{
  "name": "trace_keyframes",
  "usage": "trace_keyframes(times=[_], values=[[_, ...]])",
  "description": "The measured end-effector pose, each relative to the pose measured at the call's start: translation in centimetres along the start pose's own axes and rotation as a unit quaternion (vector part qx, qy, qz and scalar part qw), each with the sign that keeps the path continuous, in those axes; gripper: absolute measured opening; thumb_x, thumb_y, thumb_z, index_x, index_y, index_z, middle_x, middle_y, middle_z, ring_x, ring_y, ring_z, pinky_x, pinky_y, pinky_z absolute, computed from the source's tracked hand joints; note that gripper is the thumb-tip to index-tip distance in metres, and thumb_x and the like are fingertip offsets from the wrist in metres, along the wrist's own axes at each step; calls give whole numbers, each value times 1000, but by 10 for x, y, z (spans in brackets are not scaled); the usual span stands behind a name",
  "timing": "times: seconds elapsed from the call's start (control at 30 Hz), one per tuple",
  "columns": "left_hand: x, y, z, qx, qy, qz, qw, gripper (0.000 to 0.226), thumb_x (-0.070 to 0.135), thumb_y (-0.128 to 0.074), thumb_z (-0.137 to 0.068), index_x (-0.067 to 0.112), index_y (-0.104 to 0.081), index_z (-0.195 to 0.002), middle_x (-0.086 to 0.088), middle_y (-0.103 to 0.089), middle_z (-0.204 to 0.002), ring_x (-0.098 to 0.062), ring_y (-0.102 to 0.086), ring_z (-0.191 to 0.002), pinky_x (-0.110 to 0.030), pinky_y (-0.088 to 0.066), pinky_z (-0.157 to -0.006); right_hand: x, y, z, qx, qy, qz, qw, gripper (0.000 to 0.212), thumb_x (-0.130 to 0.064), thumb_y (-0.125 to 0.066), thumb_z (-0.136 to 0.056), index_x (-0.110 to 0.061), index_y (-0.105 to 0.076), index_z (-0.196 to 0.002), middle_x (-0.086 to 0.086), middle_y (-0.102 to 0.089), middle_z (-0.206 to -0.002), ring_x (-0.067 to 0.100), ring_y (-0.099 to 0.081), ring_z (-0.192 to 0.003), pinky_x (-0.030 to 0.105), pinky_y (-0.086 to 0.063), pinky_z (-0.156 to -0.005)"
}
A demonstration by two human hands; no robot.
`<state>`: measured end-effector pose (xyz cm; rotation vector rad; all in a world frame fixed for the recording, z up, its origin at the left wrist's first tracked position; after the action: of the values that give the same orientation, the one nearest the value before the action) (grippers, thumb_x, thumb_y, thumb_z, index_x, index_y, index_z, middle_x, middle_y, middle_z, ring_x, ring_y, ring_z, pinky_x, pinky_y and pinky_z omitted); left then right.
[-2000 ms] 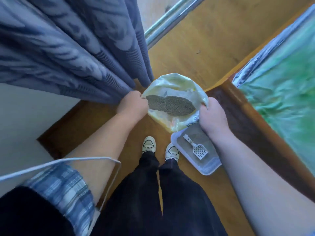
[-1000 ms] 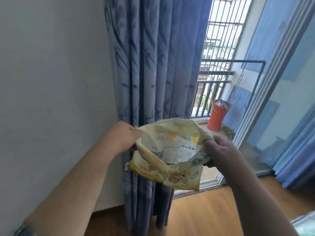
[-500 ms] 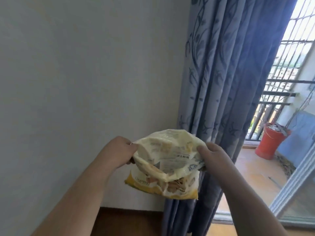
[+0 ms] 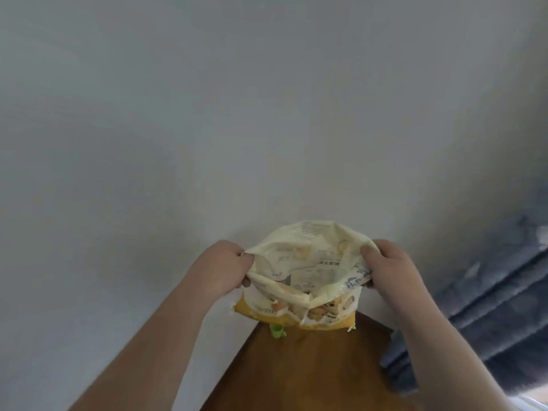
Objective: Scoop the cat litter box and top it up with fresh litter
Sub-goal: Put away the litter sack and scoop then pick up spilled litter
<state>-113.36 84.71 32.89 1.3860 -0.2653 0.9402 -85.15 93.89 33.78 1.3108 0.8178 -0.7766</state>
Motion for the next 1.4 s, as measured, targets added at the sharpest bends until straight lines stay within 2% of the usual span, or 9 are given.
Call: trace_keyframes(times=[0.17, 0.33, 0.47, 0.6, 0.73, 0.87, 1.1, 1.27, 1.4], values=[[-94, 13, -1, 12, 90, -6, 996, 35, 25, -50, -91, 10, -72, -68, 4, -72, -60, -28, -70, -69, -34, -53, -60, 8, -102, -22, -113, 11, 68, 991, 27, -36, -48, -90, -16, -66, -86, 3, -70, -74, 25, -67, -71, 51, -58, -74], [-161, -17, -20, 3, 160, -38, 986, 37, 30, -46, -95, 12, -69, -73, 7, -70, -60, -16, -68, -60, -31, -54, -62, 28, -183, -65, -214, 46, 132, 967, 21, -25, -51, -99, -15, -68, -94, 4, -70, -85, 18, -65, -75, 35, -51, -69], [-208, -68, -42, -9, 256, -3, 967, 35, 27, -47, -97, 11, -67, -73, 2, -71, -66, -18, -65, -62, -27, -47, -56, 66, -242, -102, -300, 60, 163, 938, 18, -29, -49, -100, -21, -65, -98, -2, -67, -89, 9, -61, -78, 27, -46, -63], [-254, -135, -64, -17, 350, 31, 936, 34, 25, -48, -97, 12, -67, -72, -7, -71, -75, -19, -64, -66, -30, -47, -59, 117, -301, -138, -381, 55, 192, 903, 13, -25, -49, -99, -25, -60, -105, -5, -64, -91, 12, -61, -81, 27, -44, -61], [-303, -212, -94, -39, 424, 62, 903, 28, 19, -49, -96, 13, -62, -72, -1, -63, -66, -12, -57, -59, -18, -38, -47, 194, -369, -163, -433, 10, 238, 869, 29, -17, -49, -94, -23, -58, -120, -3, -63, -97, 14, -60, -83, 25, -42, -58], [-366, -298, -131, -59, 458, 82, 883, 27, 15, -51, -94, 18, -57, -67, 4, -58, -59, -8, -53, -51, -14, -31, -37, 292, -433, -186, -428, -30, 252, 867, 31, -14, -49, -95, -23, -57, -124, -11, -56, -85, 11, -59, -78, 22, -37, -54], [-524, -458, -203, -72, 486, 108, 864, 24, 17, -53, -91, 20, -62, -69, -2, -69, -69, -25, -70, -73, -41, -59, -73, 493, -565, -219, -423, -87, 247, 868, 39, -14, -45, -99, -24, -55, -136, -2, -56, -105, 16, -54, -92, 26, -41, -70], [-618, -555, -223, -49, 572, 203, 793, 8, 18, -58, -97, 23, -63, -99, -4, -72, -88, -17, -73, -84, -33, -61, -76, 602, -643, -229, -418, -99, 246, 869, 41, -20, -45, -102, -28, -52, -142, -4, -55, -109, 14, -55, -97, 27, -42, -78], [-661, -603, -221, -42, 616, 228, 753, 17, 19, -57, -98, 20, -63, -114, -4, -71, -94, -15, -71, -86, -34, -60, -80, 654, -674, -221, -419, -105, 257, 865, 48, -22, -46, -100, -27, -46, -148, 3, -57, -135, 20, -58, -115, 26, -42, -80]])
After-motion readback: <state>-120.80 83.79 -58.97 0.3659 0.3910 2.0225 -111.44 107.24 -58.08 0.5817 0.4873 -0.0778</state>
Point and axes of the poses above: each hand's wrist, its own z-axis away from the middle knuckle, its own y-axis out of the back of the hand, x = y × z, the point moved 7 cm from there along -z, towards the middle knuckle
